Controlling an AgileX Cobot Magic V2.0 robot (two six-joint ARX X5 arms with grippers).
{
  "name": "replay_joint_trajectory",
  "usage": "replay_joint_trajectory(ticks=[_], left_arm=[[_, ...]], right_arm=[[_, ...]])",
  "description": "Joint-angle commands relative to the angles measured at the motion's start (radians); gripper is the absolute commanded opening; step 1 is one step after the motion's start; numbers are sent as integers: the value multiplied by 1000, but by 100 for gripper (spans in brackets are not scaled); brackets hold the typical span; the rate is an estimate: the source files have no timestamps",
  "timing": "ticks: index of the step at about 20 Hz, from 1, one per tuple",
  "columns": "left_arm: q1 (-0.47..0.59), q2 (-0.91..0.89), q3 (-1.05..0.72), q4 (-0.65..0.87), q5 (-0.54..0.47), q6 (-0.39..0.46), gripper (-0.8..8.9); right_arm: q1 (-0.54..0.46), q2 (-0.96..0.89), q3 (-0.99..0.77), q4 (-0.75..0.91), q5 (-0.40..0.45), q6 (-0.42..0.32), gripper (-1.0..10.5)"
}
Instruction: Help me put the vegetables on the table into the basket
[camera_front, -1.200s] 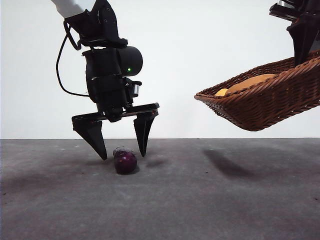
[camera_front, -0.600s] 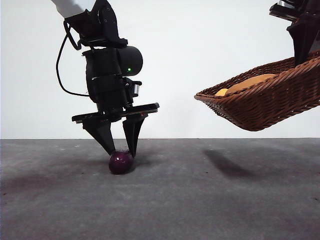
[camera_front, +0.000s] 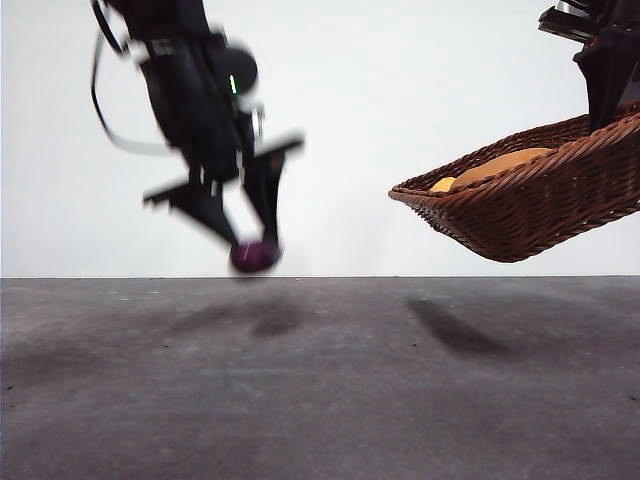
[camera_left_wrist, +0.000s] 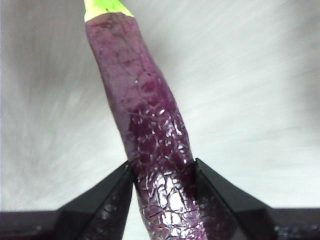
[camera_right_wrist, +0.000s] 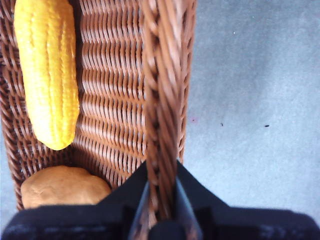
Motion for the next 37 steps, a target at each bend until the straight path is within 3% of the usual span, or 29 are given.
replay_joint_trajectory(ticks=[1,5,11,15,18,21,23,26,29,32,34,37], left_arm=[[-9,-95,8,24,60,-2,-8],[-85,-192,8,61,137,-21,-5],[-215,-192,8,86,97,-35,0],[-229,-190,8,89,93,-80,24],[-229,-190,8,71,92,-84,258],[-229,-190,8,63,85,-84,591],[-229,-190,8,62,39,-79,633],[-218,-196,8,60,49,-73,632],[-158,-253,8,14,135,-23,631],[-126,-357,8,-120,145,150,626],[-126,-422,8,-255,98,254,602],[-167,-497,8,-314,67,290,-4]], right_arm=[[3,-6,-3,-5,-22,-10,-16],[43,-6,-3,-5,-65,-7,-16],[168,-6,-3,-3,-65,2,-16],[244,-6,-3,-2,-69,8,-16],[275,-6,-3,9,-108,8,-16],[285,-6,-3,17,-152,8,-16],[285,-6,-3,16,-165,8,-16],[282,-6,-3,16,-159,9,-16],[266,-5,-3,28,-108,30,-16],[207,9,-3,44,-109,35,-16],[159,29,-3,56,-109,29,-16],[87,73,-3,69,-117,1,-16]])
